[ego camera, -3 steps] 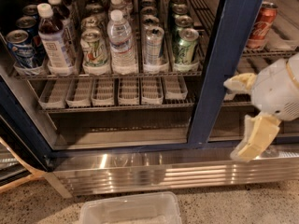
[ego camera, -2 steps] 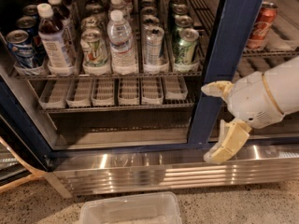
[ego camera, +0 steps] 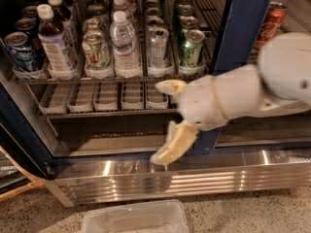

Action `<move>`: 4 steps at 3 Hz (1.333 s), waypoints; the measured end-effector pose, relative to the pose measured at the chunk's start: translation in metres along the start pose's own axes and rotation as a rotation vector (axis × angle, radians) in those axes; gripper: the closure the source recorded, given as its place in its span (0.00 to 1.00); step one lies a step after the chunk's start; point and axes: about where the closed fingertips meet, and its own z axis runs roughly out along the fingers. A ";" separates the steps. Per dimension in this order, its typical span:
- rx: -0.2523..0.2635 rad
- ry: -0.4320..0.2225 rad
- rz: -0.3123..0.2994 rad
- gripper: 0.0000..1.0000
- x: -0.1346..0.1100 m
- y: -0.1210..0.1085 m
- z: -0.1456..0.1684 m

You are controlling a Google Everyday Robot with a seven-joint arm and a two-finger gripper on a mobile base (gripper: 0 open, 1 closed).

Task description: Pick blue plastic bottle from top shelf of fridge

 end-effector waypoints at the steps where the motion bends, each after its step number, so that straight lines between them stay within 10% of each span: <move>1: -0.036 -0.041 -0.056 0.00 -0.026 0.005 0.041; 4: 0.065 0.040 -0.147 0.00 -0.047 -0.014 0.081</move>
Offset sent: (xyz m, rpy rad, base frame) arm -0.0006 0.0391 -0.0022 0.0236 -0.0220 0.0542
